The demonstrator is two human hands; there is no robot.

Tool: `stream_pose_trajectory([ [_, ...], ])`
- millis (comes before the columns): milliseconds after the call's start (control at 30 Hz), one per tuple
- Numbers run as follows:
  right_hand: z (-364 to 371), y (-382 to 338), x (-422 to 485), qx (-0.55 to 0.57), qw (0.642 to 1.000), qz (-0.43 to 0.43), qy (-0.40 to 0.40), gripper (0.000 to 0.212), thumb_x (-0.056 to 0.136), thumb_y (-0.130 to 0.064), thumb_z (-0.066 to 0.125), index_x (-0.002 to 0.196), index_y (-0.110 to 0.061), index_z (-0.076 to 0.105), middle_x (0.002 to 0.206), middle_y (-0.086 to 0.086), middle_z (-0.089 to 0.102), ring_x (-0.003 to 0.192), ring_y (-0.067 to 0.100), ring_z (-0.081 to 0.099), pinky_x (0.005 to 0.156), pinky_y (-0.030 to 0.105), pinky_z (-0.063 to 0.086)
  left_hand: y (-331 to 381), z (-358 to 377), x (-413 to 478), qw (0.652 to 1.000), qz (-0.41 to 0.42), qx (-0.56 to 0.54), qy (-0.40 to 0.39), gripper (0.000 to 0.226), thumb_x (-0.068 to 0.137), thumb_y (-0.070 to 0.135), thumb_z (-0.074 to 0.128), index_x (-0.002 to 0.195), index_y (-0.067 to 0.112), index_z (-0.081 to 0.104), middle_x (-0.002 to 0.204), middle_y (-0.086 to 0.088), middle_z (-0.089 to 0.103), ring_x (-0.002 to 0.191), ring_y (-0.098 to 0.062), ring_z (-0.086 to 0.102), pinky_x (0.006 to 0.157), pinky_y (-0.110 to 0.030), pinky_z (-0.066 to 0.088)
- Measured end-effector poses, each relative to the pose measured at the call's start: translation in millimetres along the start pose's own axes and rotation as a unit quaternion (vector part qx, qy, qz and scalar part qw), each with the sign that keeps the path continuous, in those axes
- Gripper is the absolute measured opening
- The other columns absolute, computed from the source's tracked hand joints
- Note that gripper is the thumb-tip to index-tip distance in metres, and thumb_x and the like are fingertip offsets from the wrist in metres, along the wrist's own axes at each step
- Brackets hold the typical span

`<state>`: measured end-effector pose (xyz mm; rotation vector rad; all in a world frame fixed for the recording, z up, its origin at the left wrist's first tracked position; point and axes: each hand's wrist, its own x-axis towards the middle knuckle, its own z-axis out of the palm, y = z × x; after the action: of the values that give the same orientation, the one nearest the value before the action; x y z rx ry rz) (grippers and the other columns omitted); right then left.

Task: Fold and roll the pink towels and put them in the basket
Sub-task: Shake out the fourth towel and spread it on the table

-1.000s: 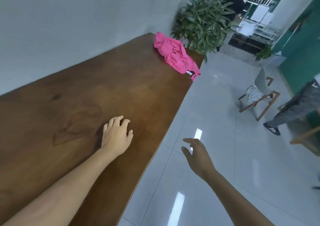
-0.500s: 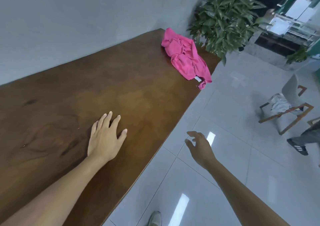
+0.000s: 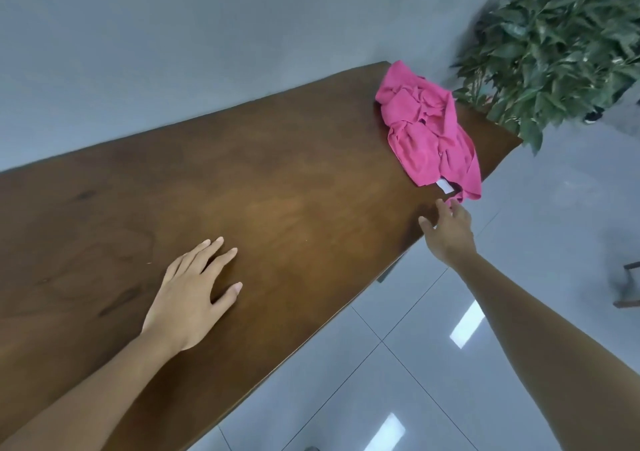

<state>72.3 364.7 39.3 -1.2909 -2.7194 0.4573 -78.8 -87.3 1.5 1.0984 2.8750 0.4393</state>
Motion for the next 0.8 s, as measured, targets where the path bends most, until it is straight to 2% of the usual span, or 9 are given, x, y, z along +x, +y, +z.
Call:
stream_pose_trajectory([
  [167, 4.8, 9.5, 25.2, -0.063, 0.997, 0.021, -0.046, 0.067, 0.103, -0.053, 0.039, 0.152, -0.008, 0.034, 0.162, 0.014, 0.027, 0.151, 0.032, 0.020, 0.119, 0.053, 0.026, 2.1, -0.9, 0.3, 1.000, -0.007, -0.008, -0.001, 0.068, 0.095, 0.069, 0.025, 0.155, 0.038, 0.034, 0.166, 0.017, 0.018, 0.154, 0.000, 0.003, 0.126, -0.032, 0.010],
  [400, 10.3, 7.2, 9.2, -0.089, 0.995, -0.025, -0.027, 0.068, 0.098, -0.061, 0.031, 0.132, -0.006, 0.051, 0.144, 0.013, 0.050, 0.137, 0.030, 0.042, 0.110, 0.050, 0.039, 1.5, 0.2, 0.6, 1.000, -0.003, 0.000, -0.002, 0.068, 0.095, 0.069, 0.025, 0.155, 0.038, 0.034, 0.166, 0.016, 0.020, 0.154, -0.002, 0.007, 0.126, -0.035, 0.014],
  [500, 15.9, -3.1, -14.7, -0.078, 0.995, -0.057, -0.008, 0.069, 0.101, -0.061, 0.030, 0.136, -0.006, 0.053, 0.148, 0.011, 0.050, 0.140, 0.030, 0.043, 0.113, 0.047, 0.036, 2.8, -0.3, -0.1, 1.000, -0.002, 0.007, -0.001, 0.069, 0.095, 0.069, 0.023, 0.155, 0.037, 0.034, 0.166, 0.013, 0.022, 0.154, -0.004, 0.009, 0.126, -0.037, 0.016],
  [567, 22.3, -14.2, -33.5, -0.055, 0.995, -0.082, 0.008, 0.072, 0.099, -0.064, 0.028, 0.129, -0.006, 0.058, 0.139, 0.010, 0.057, 0.132, 0.030, 0.051, 0.110, 0.047, 0.041, 2.4, -0.3, -0.4, 1.000, -0.004, 0.011, 0.000, 0.069, 0.095, 0.068, 0.022, 0.155, 0.037, 0.035, 0.166, 0.013, 0.022, 0.154, -0.005, 0.009, 0.126, -0.037, 0.017],
  [633, 30.7, -26.7, -51.3, -0.049, 0.994, -0.093, 0.008, 0.071, 0.101, -0.061, 0.029, 0.134, -0.006, 0.057, 0.143, 0.009, 0.055, 0.135, 0.028, 0.049, 0.112, 0.046, 0.040, 1.9, 0.1, -0.1, 1.000, -0.003, 0.013, 0.001, 0.069, 0.095, 0.068, 0.022, 0.155, 0.037, 0.035, 0.166, 0.012, 0.022, 0.154, -0.006, 0.009, 0.126, -0.037, 0.016],
  [700, 37.4, -42.3, -70.5, -0.043, 0.994, -0.097, -0.003, 0.077, 0.099, -0.063, 0.023, 0.141, -0.007, 0.052, 0.149, 0.008, 0.051, 0.140, 0.026, 0.044, 0.116, 0.046, 0.038, 1.8, 0.5, -0.7, 1.000, -0.001, 0.014, 0.001, 0.069, 0.096, 0.068, 0.020, 0.156, 0.036, 0.034, 0.166, 0.011, 0.021, 0.155, -0.007, 0.009, 0.126, -0.037, 0.015],
  [800, 44.1, -71.5, -104.7, -0.019, 0.992, -0.124, 0.005, 0.099, 0.090, -0.076, 0.005, 0.140, -0.005, 0.054, 0.147, 0.010, 0.053, 0.138, 0.026, 0.046, 0.117, 0.043, 0.037, -0.1, 1.1, -1.5, 1.000, 0.005, 0.024, 0.000, 0.069, 0.097, 0.068, 0.017, 0.157, 0.036, 0.031, 0.168, 0.009, 0.019, 0.155, -0.008, 0.008, 0.127, -0.037, 0.014],
])
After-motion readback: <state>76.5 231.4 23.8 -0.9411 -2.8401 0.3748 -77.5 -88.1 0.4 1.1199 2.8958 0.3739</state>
